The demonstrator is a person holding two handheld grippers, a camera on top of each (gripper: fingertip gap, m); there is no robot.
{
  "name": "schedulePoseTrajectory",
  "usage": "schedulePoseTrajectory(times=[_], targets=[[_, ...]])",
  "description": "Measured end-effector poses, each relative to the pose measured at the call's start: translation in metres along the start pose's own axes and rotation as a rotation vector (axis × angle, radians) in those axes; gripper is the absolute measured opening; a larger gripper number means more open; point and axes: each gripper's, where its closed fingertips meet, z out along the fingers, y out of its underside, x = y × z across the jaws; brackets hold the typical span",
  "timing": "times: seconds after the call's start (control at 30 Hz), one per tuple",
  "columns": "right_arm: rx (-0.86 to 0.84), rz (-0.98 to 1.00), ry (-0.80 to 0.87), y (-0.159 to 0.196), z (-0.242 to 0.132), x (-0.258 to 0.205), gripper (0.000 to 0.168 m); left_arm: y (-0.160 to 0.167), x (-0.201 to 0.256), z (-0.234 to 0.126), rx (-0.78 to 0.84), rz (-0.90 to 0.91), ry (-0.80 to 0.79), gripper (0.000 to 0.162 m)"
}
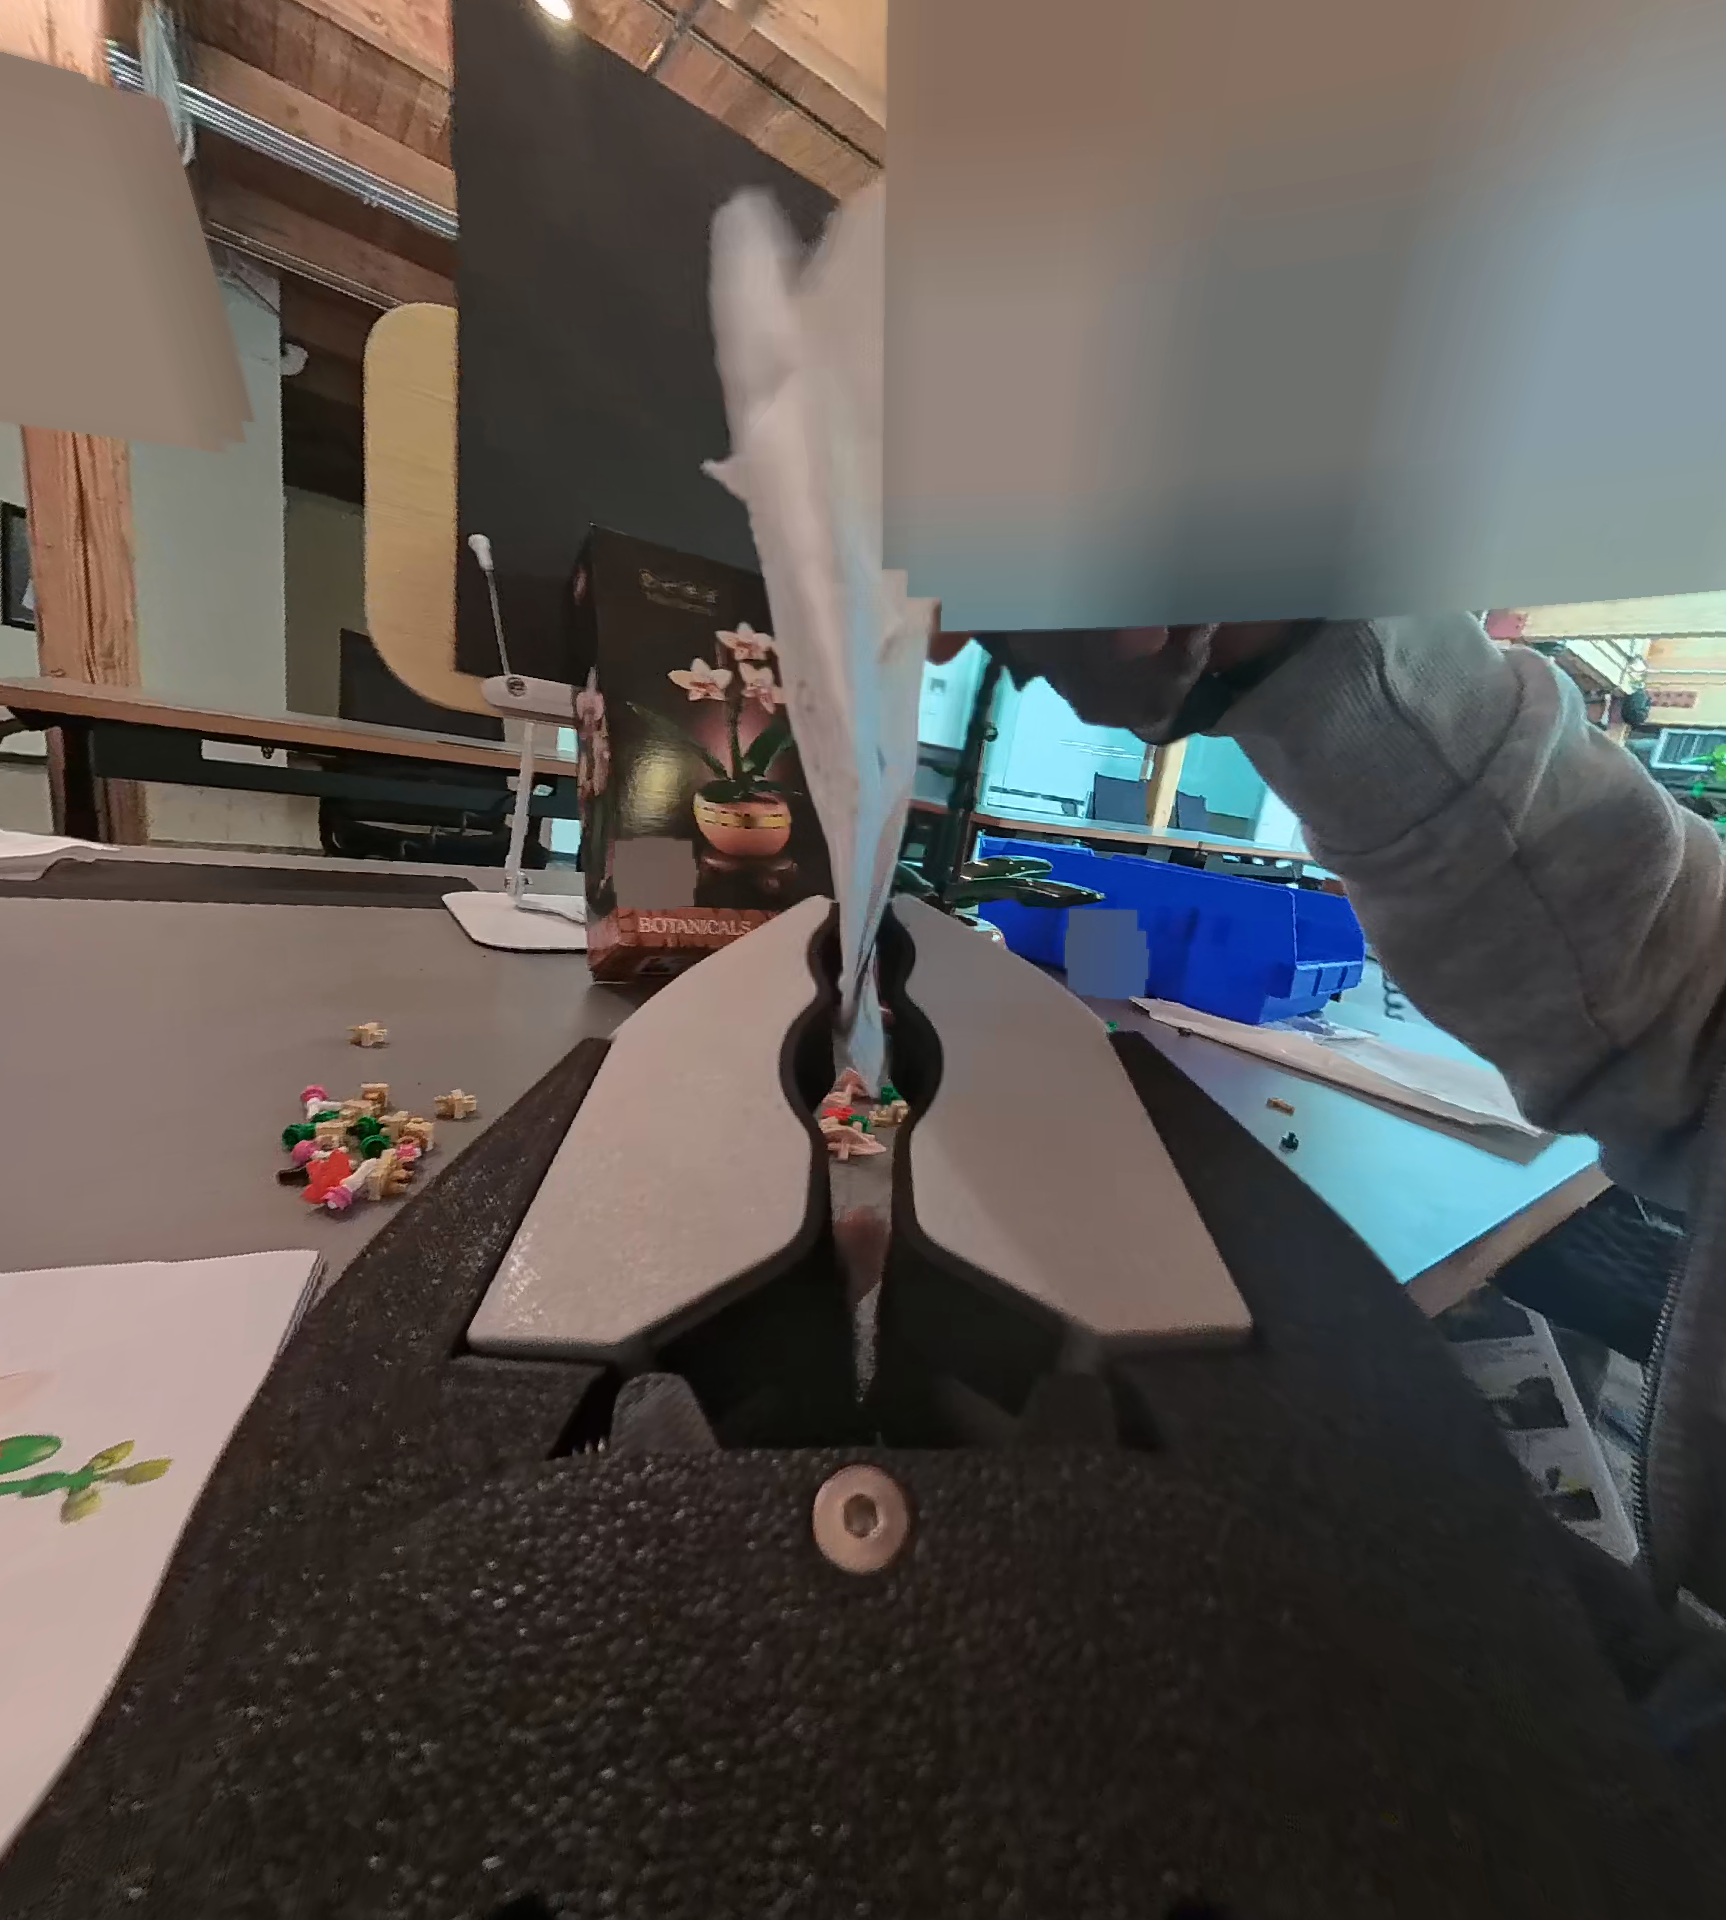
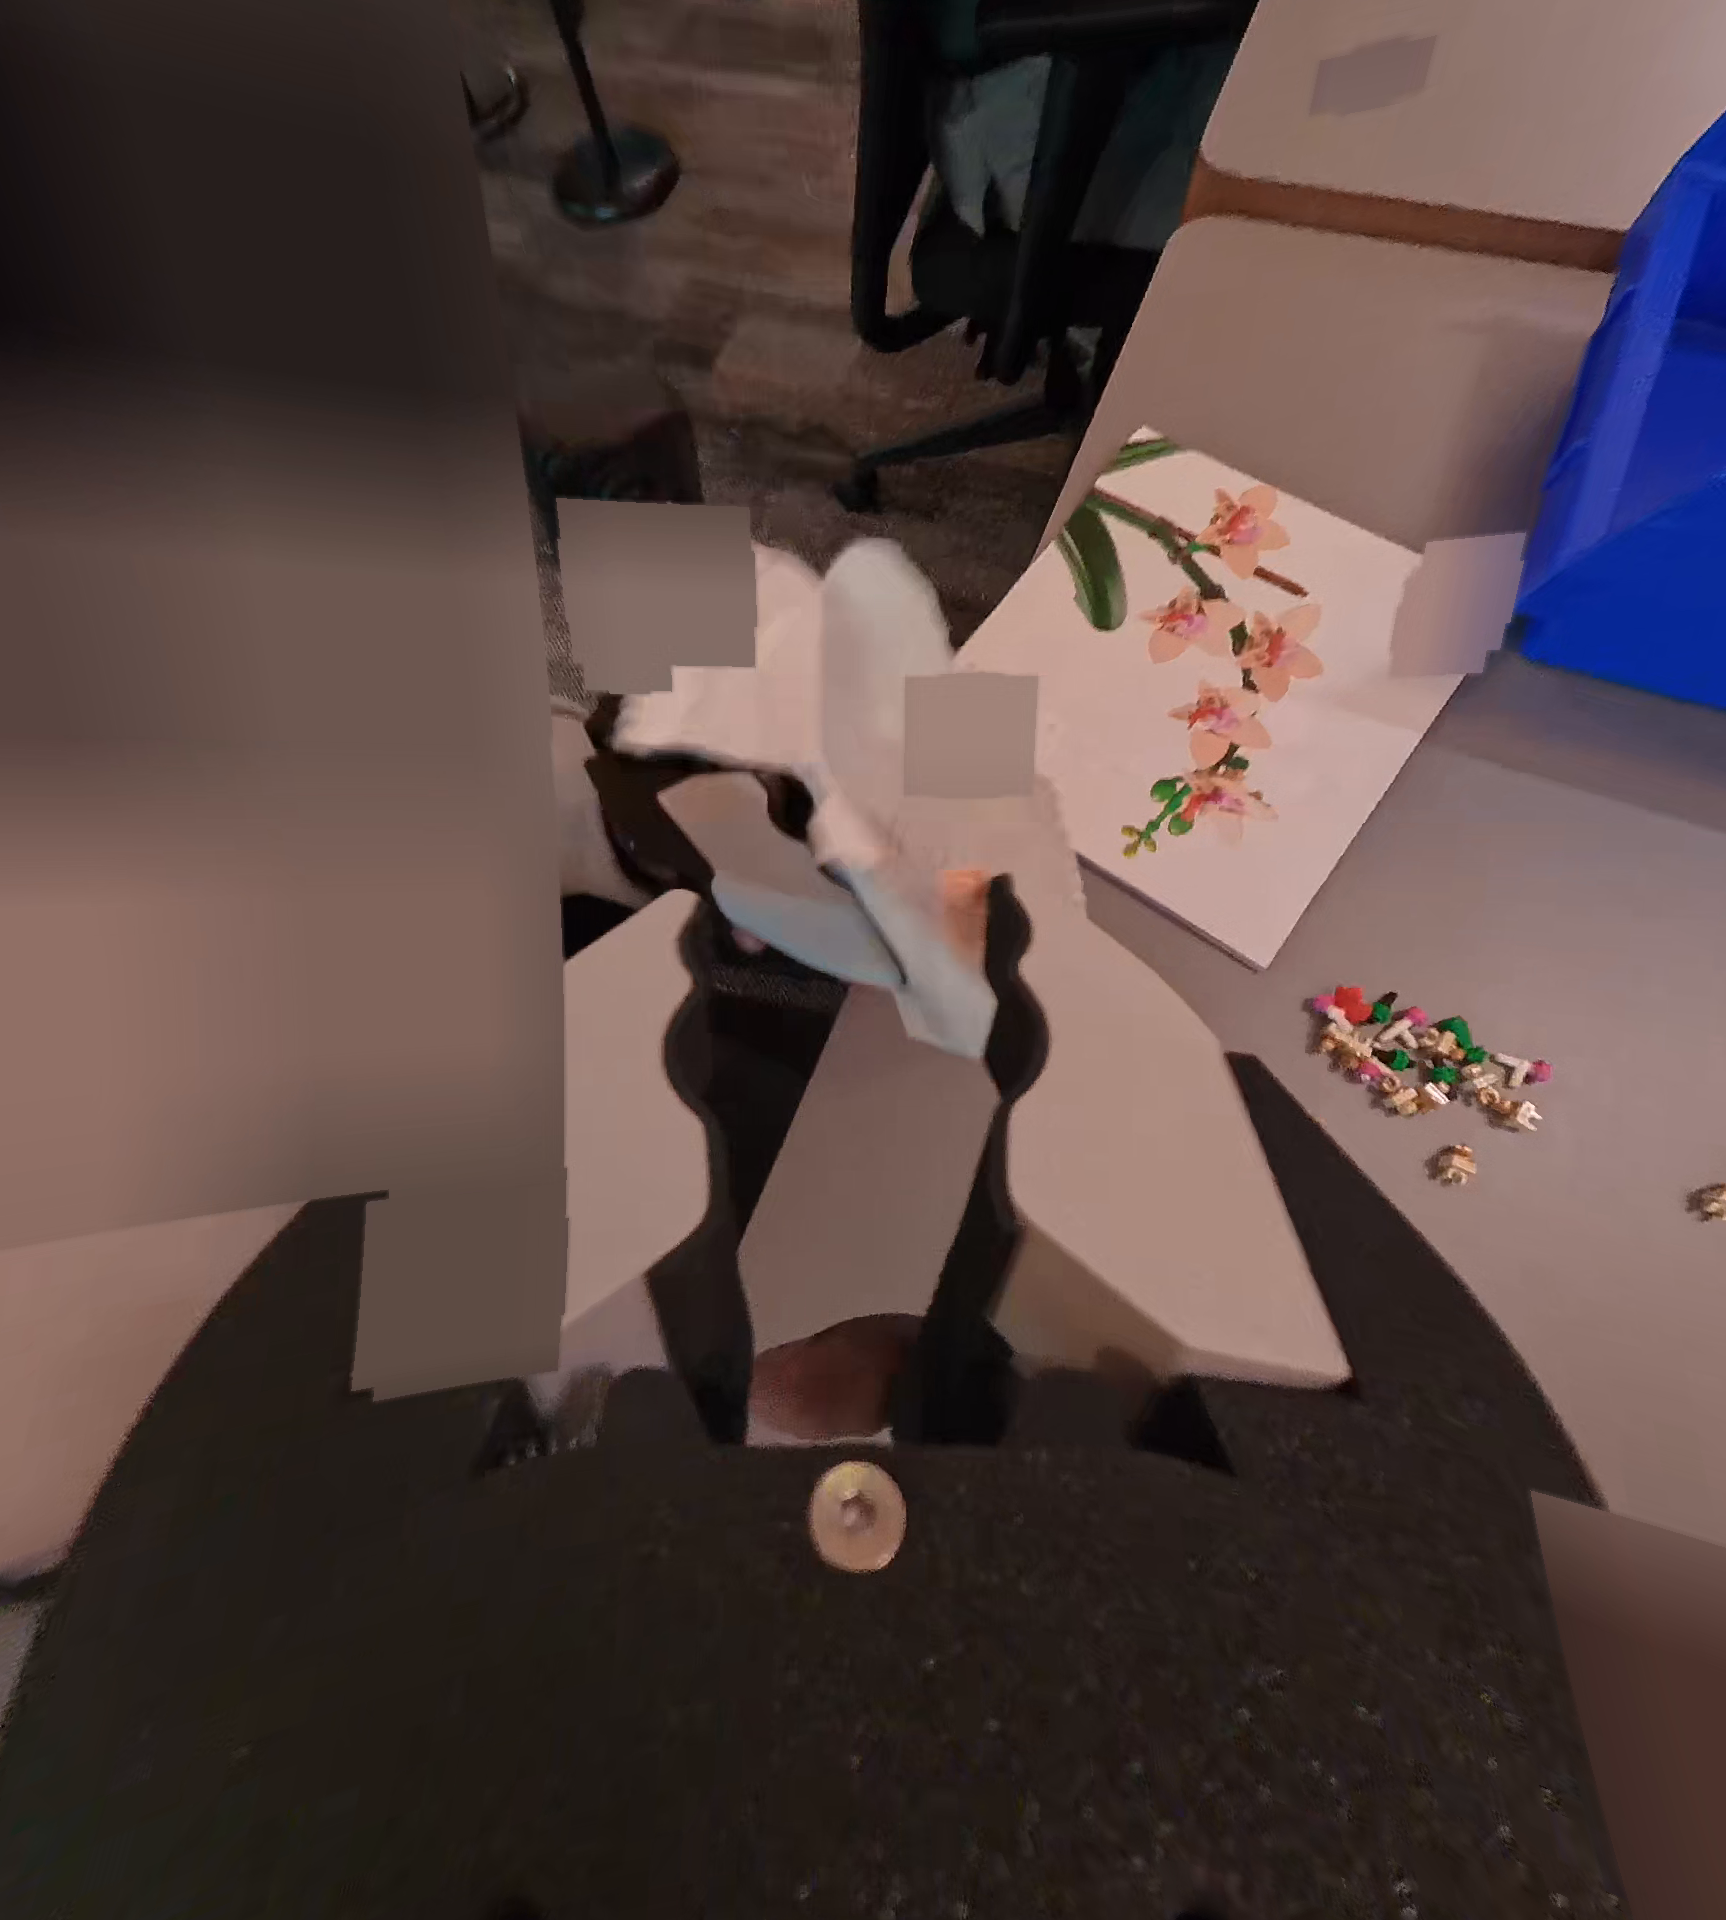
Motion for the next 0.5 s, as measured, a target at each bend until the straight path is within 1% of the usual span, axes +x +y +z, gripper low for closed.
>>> schedulePoseTrajectory(times=[0.03, 0.1, 0.27, 0.3, 0.37, 0.4, 0.43, 0.5], targets=[[-0.013, -0.020, 0.003, 0.003, 0.000, -0.001, 0.059, -0.001, -0.002, 0.000, 0.006, -0.011, -0.012, 0.004], [-0.015, -0.057, 0.007, 0.006, -0.001, -0.003, 0.056, -0.004, -0.005, -0.002, 0.025, -0.044, -0.013, 0.004], [0.006, -0.134, 0.090, 0.004, -0.009, -0.002, 0.058, -0.005, -0.007, -0.003, 0.041, -0.070, -0.022, 0.004], [0.014, -0.135, 0.126, 0.004, -0.013, 0.000, 0.057, -0.006, -0.008, -0.003, 0.044, -0.074, -0.025, 0.004], [0.044, -0.114, 0.188, 0.010, -0.022, 0.003, 0.044, -0.007, -0.012, -0.005, 0.049, -0.066, -0.043, 0.004], [0.037, -0.081, 0.237, 0.019, -0.027, 0.004, 0.034, -0.009, -0.013, -0.006, 0.053, -0.056, -0.050, 0.004], [-0.015, -0.042, 0.284, 0.040, -0.027, 0.008, 0.029, -0.010, -0.014, -0.006, 0.056, -0.045, -0.056, 0.004], [-0.241, 0.073, 0.366, 0.105, -0.021, 0.020, 0.029, -0.011, -0.012, -0.007, 0.058, -0.033, -0.056, 0.004]])
